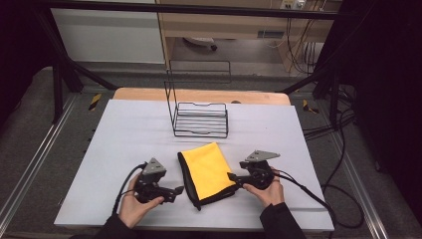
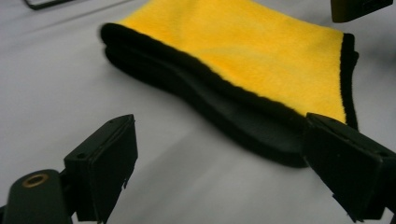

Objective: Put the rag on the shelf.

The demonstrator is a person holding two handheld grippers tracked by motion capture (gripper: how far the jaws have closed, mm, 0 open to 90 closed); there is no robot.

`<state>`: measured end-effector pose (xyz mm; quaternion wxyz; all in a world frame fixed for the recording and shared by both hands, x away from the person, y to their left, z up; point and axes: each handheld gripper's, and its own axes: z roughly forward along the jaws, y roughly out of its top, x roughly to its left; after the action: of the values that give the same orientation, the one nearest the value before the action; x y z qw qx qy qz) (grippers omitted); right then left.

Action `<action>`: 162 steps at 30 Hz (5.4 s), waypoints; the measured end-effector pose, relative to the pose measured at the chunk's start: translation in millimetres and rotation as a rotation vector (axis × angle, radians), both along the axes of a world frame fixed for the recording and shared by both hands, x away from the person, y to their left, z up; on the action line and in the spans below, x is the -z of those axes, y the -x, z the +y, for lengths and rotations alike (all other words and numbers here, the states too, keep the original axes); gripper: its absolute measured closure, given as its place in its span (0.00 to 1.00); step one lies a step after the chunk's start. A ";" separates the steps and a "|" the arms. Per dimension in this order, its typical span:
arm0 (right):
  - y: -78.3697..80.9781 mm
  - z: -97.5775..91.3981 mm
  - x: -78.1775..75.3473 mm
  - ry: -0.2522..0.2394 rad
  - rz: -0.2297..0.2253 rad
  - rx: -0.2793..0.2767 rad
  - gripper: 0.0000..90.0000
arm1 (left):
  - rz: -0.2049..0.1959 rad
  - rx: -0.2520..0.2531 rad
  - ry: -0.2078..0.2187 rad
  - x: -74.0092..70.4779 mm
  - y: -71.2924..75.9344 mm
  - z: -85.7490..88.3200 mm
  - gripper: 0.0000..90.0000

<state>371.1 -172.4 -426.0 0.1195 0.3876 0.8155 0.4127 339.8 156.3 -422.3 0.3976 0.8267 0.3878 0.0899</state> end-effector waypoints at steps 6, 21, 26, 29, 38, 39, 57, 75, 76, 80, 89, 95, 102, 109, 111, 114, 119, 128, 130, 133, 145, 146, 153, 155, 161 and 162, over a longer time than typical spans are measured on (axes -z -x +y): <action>9.3 -0.8 7.3 0.005 0.034 -0.021 0.44 | 0.062 0.011 -0.016 12.1 -1.4 -36.6 0.12; 15.6 7.8 21.0 0.038 0.106 -0.040 0.66 | 0.078 -0.037 -0.054 25.0 12.5 -48.0 0.24; 17.1 10.1 22.1 0.018 0.136 -0.035 0.76 | 0.095 -0.046 -0.046 23.2 17.7 -51.5 0.41; 18.0 12.1 21.4 0.016 0.145 -0.026 0.82 | 0.103 -0.046 -0.049 22.2 19.3 -54.0 0.51; 22.5 18.4 15.0 0.000 0.169 0.023 0.94 | 0.160 0.001 0.007 21.2 13.3 -51.3 0.82; 22.9 18.6 14.3 -0.011 0.172 0.029 0.94 | 0.165 0.006 0.009 20.4 11.6 -49.4 0.83; 51.9 49.7 11.4 -0.126 0.238 0.117 0.82 | 0.145 0.076 -0.075 8.3 2.8 -9.8 0.83; 25.0 33.3 8.3 -0.036 0.032 0.045 0.52 | 0.009 -0.005 -0.001 -8.4 -6.4 1.1 0.33; 23.5 32.3 6.9 -0.038 0.007 0.037 0.49 | 0.006 -0.016 -0.001 -9.8 -11.3 3.0 0.30; 16.3 27.3 0.8 -0.045 -0.050 0.018 0.34 | 0.002 -0.058 -0.018 -10.7 -38.4 7.8 0.20; -23.1 22.8 -5.8 -0.077 -0.053 0.043 0.33 | -0.004 -0.150 -0.023 -3.9 -98.2 4.7 0.31; -64.4 44.7 -1.0 -0.056 -0.050 0.061 0.43 | -0.017 -0.146 -0.027 0.4 -107.5 0.0 0.33; -93.8 59.4 16.6 -0.022 0.045 0.060 0.70 | -0.018 -0.142 -0.029 0.7 -107.6 0.8 0.31; -91.6 46.2 11.7 -0.016 0.018 0.059 0.95 | 0.009 -0.149 -0.001 9.3 -115.2 -2.4 0.33; -90.5 45.3 10.7 -0.013 0.007 0.060 0.95 | 0.012 -0.144 -0.008 12.2 -116.6 -4.5 0.35; -89.5 45.2 10.6 0.006 -0.007 0.063 0.96 | 0.019 -0.138 -0.016 16.2 -119.2 -7.0 0.37; -92.3 46.1 15.6 0.027 0.006 0.081 0.94 | 0.037 -0.135 -0.036 20.9 -123.7 -13.1 0.45; -96.1 46.8 18.0 -0.049 0.054 0.075 0.61 | 0.046 -0.116 -0.012 25.8 -126.6 -20.6 0.60; -98.8 46.4 21.7 -0.030 0.061 0.075 0.61 | 0.060 -0.106 -0.005 25.4 -127.2 -21.5 0.64; -101.8 46.6 25.5 -0.026 0.090 0.052 0.66 | 0.074 -0.093 0.000 25.1 -126.8 -22.5 0.73; -102.7 45.8 22.5 -0.071 0.162 0.035 0.93 | 0.090 -0.087 0.031 20.3 -125.5 -20.7 0.89; -101.5 45.8 21.1 -0.071 0.153 0.035 0.93 | 0.083 -0.091 0.042 18.7 -125.0 -19.8 0.89; -85.0 40.9 -2.7 -0.103 0.053 0.033 0.93 | 0.012 -0.077 0.107 -1.7 -113.9 -13.8 0.89; -79.8 38.9 -10.3 -0.120 0.021 0.030 0.93 | -0.020 -0.066 0.128 -11.2 -107.2 -11.9 0.89; -65.0 35.0 -27.1 -0.156 -0.051 0.032 0.93 | -0.103 -0.055 0.156 -26.0 -93.3 -10.7 0.89; -63.4 34.6 -29.6 -0.165 -0.059 0.034 0.93 | -0.118 -0.052 0.157 -28.2 -91.0 -10.3 0.89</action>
<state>434.5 -137.8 -396.5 0.1182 0.3974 0.7682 0.4877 430.7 146.0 -394.2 0.4806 0.7760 0.3910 0.1183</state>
